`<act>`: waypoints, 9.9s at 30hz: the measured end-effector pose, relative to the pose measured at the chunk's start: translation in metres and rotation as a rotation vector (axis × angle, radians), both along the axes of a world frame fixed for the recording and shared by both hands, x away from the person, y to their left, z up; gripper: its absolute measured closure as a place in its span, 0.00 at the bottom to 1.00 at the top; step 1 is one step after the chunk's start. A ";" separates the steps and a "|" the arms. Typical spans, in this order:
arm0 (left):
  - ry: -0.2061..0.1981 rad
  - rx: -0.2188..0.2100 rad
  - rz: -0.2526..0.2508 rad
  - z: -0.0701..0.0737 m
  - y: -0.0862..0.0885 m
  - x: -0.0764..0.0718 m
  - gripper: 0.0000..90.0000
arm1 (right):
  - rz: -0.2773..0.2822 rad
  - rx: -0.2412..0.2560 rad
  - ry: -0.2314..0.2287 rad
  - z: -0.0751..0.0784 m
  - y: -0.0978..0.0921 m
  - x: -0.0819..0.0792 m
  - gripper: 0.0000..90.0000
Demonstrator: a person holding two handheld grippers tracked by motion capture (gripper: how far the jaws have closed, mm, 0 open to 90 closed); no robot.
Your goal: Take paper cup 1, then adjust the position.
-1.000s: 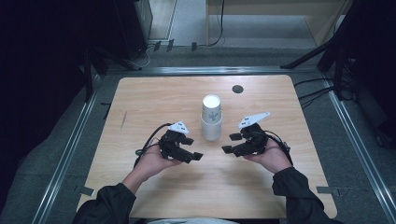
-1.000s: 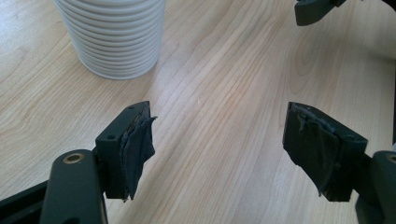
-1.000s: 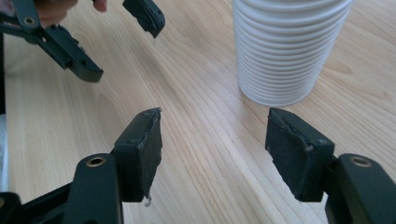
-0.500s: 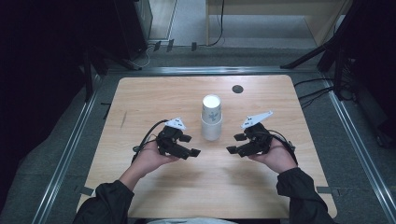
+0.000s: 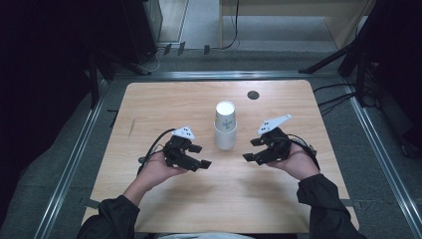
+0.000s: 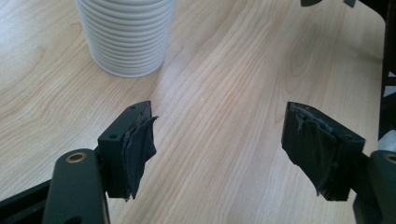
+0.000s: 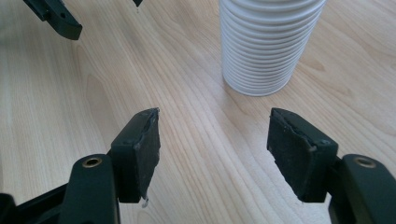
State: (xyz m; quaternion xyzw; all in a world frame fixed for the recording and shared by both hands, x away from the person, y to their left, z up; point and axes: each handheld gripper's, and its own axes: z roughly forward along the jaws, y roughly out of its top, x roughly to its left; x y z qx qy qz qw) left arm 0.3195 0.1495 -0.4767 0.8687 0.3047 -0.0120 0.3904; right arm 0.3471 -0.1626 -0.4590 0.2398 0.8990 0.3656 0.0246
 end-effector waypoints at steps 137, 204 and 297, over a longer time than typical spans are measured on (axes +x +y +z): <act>-0.032 -0.143 0.004 0.020 0.031 0.001 0.14 | 0.159 -0.162 -0.040 0.160 0.031 0.015 0.39; -0.082 -0.167 -0.162 -0.009 -0.008 -0.029 0.15 | 0.373 0.077 0.030 0.028 0.084 -0.022 0.39; -0.069 0.274 -0.596 0.001 -0.051 -0.008 0.32 | 0.334 0.113 -0.036 -0.020 0.061 -0.048 0.39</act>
